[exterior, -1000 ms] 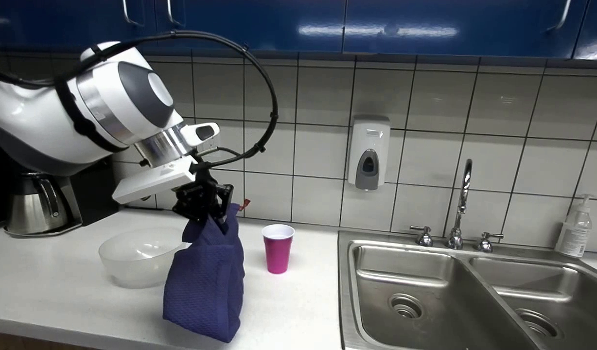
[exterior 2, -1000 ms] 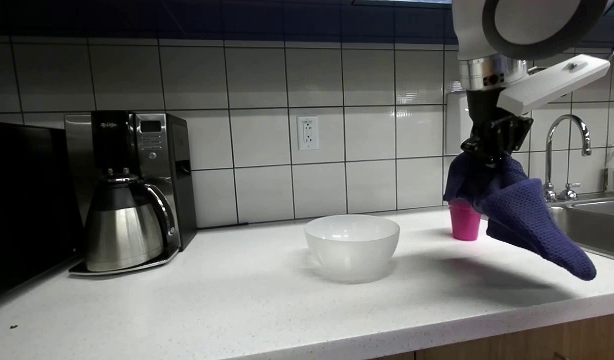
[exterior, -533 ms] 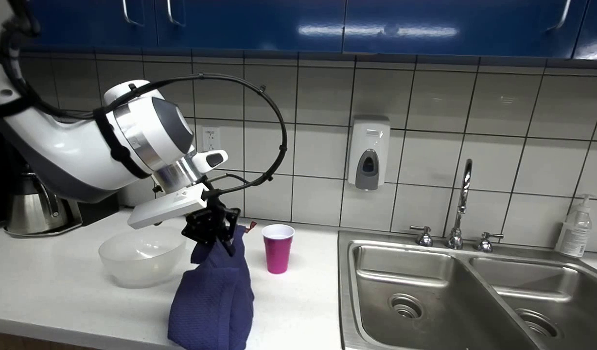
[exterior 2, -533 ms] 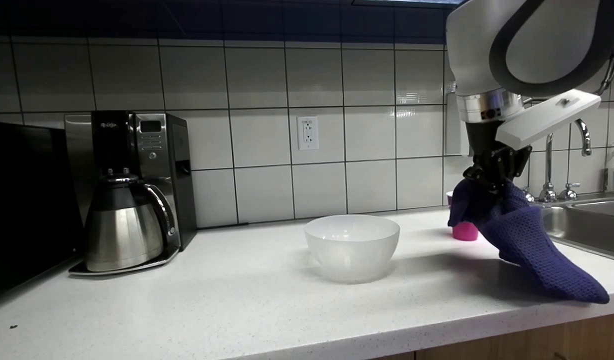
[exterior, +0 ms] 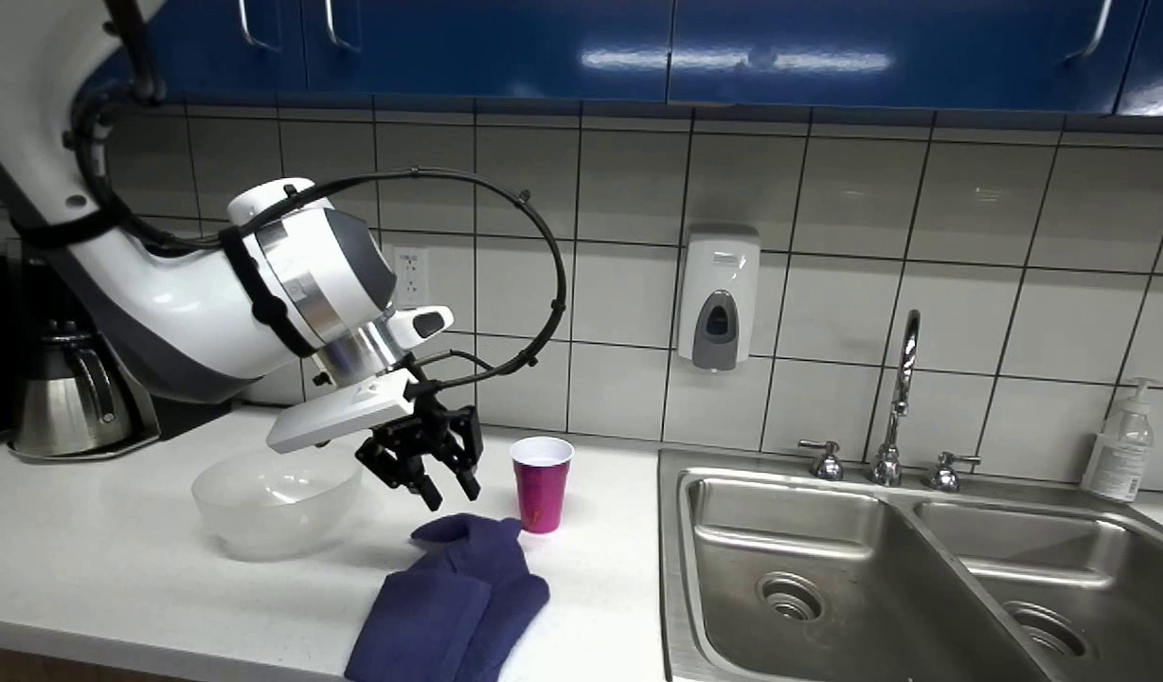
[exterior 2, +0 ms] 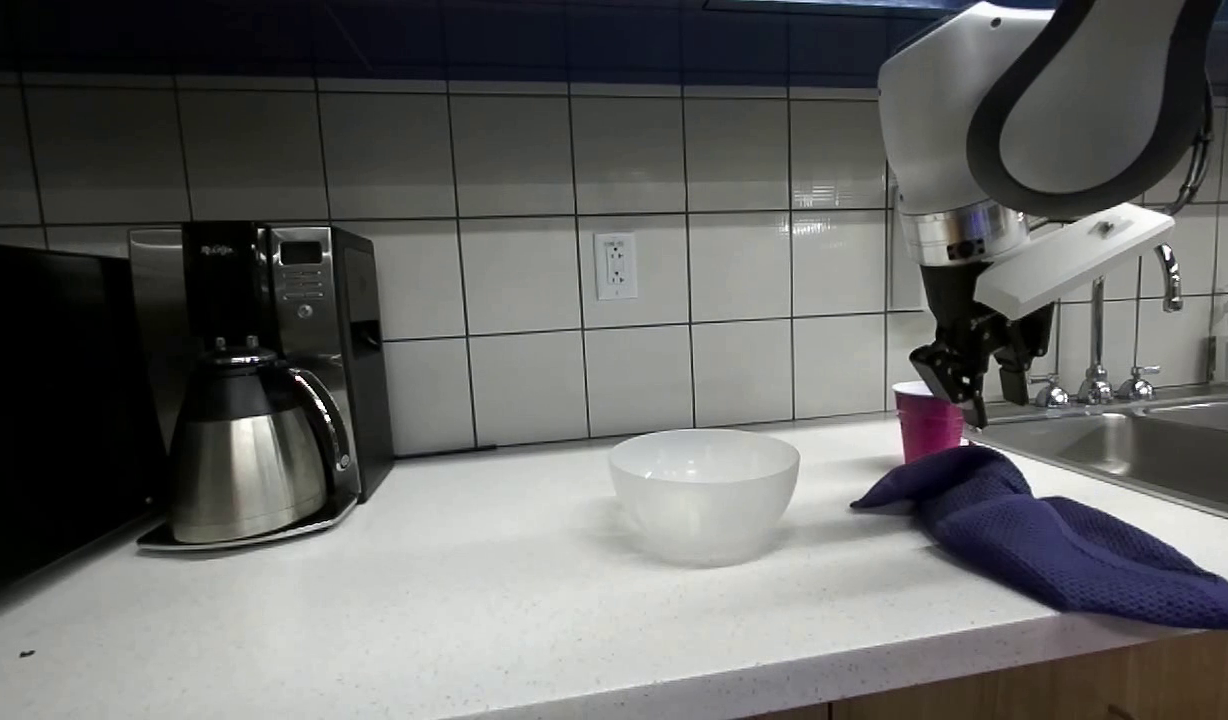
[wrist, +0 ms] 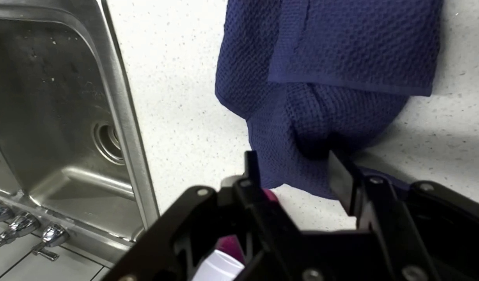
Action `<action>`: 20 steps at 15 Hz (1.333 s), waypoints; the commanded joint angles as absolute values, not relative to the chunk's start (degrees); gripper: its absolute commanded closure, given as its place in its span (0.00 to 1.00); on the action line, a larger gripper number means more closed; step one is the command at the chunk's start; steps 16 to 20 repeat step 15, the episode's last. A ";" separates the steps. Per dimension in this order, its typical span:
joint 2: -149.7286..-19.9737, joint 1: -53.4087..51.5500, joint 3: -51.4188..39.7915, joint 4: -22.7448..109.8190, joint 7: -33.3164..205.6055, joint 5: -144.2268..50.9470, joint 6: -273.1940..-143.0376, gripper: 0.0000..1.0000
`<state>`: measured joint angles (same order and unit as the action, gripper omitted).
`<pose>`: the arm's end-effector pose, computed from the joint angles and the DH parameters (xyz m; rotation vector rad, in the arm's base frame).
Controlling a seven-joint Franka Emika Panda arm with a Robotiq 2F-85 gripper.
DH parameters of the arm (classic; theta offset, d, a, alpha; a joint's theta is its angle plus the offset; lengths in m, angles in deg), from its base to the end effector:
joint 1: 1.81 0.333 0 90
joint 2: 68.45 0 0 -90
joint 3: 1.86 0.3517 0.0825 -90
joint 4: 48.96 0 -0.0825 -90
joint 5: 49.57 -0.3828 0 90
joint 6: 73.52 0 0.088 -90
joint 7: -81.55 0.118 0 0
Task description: Remove the blue towel from the clear bowl and put it on the countertop
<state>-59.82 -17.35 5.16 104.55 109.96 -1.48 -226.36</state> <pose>0.4114 -0.0441 0.3173 2.7121 0.1194 0.2688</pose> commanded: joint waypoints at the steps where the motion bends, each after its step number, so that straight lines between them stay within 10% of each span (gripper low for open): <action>1: -58.30 -15.57 6.12 104.90 108.96 -3.93 -224.90 0.18; 4: -55.76 -9.17 3.47 107.03 106.48 -9.48 -223.98 0.00; 20: -52.87 -3.53 4.19 110.03 99.28 -30.84 -221.69 0.00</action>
